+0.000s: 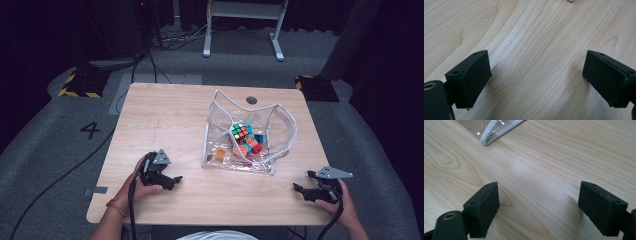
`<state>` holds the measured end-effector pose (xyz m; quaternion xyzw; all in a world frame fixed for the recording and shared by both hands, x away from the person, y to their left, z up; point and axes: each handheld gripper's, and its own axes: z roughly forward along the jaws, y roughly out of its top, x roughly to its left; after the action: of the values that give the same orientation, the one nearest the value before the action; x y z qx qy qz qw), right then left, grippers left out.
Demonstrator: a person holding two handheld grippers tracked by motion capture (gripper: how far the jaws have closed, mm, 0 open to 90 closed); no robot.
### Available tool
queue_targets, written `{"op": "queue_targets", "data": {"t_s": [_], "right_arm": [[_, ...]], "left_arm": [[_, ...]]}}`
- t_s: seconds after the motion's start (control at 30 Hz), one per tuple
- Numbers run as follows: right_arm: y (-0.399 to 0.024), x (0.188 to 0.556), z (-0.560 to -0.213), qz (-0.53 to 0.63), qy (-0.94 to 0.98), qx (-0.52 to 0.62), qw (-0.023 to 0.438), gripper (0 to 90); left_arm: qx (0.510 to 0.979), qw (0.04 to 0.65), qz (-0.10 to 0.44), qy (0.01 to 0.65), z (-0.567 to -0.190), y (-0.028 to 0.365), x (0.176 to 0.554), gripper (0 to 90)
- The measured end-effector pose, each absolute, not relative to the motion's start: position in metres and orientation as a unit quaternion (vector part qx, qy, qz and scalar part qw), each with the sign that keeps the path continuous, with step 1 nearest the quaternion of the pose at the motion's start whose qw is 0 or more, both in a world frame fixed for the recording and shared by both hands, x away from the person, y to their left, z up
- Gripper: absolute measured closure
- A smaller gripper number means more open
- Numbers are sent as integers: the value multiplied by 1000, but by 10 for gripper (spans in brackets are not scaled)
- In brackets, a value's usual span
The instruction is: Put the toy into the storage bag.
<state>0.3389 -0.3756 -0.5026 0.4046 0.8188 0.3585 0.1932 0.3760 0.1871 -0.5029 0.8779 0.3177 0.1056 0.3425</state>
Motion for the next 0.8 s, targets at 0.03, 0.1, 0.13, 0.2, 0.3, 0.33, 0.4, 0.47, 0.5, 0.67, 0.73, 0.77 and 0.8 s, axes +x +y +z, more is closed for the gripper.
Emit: {"op": "queue_targets", "data": {"t_s": [0.03,0.1,0.13,0.2,0.3,0.33,0.4,0.47,0.5,0.67,0.73,0.77,0.8], "right_arm": [[-376,339,-503,357,816,411,192,163],[-376,340,-503,359,815,416,186,161],[-376,340,-503,359,815,415,187,161],[-376,340,-503,359,815,415,187,161],[-376,340,-503,359,815,415,186,161],[-376,340,-503,359,815,416,186,160],[-376,340,-503,359,815,416,186,160],[-376,340,-503,359,815,415,186,160],[-376,340,-503,359,815,415,186,160],[-376,340,-503,359,816,414,186,160],[-376,340,-503,359,816,413,185,160],[-376,340,-503,359,816,413,185,160],[-376,341,-503,359,817,412,185,160]], "left_arm": [[878,342,106,318,-503,187,376,81],[878,342,106,318,-503,187,376,81],[878,342,106,318,-503,187,376,81],[878,342,106,318,-503,187,376,81],[877,342,108,321,-503,187,375,81],[876,341,109,322,-503,187,375,81],[877,340,109,322,-503,187,375,81],[876,340,108,325,-503,187,374,82],[876,340,108,325,-503,187,374,81],[876,340,107,324,-503,187,374,81],[877,341,107,323,-503,187,375,81],[877,341,107,323,-503,187,375,81],[877,340,107,322,-503,187,375,81]]}}
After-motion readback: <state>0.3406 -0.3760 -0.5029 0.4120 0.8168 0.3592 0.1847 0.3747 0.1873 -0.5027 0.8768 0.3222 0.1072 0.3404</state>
